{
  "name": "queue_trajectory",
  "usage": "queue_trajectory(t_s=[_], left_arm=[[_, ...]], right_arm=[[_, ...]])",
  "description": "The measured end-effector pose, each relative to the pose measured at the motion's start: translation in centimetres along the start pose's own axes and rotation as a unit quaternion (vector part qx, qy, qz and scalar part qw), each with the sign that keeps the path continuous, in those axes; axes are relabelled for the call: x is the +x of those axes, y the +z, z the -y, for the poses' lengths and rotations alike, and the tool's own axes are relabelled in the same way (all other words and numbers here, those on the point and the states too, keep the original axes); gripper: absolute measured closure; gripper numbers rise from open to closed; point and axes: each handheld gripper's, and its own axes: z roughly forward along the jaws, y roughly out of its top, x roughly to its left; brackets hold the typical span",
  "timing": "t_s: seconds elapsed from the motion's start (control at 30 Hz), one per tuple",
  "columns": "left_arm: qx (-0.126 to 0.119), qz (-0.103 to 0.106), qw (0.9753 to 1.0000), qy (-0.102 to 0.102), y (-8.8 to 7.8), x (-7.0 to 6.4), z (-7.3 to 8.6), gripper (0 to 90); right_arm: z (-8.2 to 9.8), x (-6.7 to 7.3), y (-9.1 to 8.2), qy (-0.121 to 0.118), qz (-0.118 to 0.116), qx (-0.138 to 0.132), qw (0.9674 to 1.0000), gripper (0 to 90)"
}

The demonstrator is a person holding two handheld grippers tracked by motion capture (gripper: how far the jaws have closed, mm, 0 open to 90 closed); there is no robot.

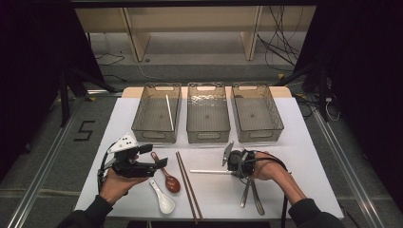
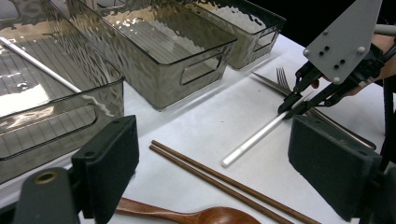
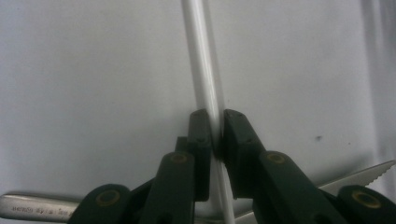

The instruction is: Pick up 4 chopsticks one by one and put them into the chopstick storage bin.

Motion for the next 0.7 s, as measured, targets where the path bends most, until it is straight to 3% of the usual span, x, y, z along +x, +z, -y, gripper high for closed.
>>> queue_trajectory(t_s=[0.4, 0.7], left_arm=[[0.0, -0.003, 1.0, -0.001, 0.0, 0.2, 0.0, 16.0], [0.003, -0.006, 1.0, -0.004, 0.0, 0.2, 0.0, 16.0]], right_arm=[[0.0, 0.2, -0.2, -0.014, -0.001, -0.004, 0.9999, 86.4], [0.1, -0.2, -1.6, 0.014, 0.01, -0.047, 0.9988, 86.7]])
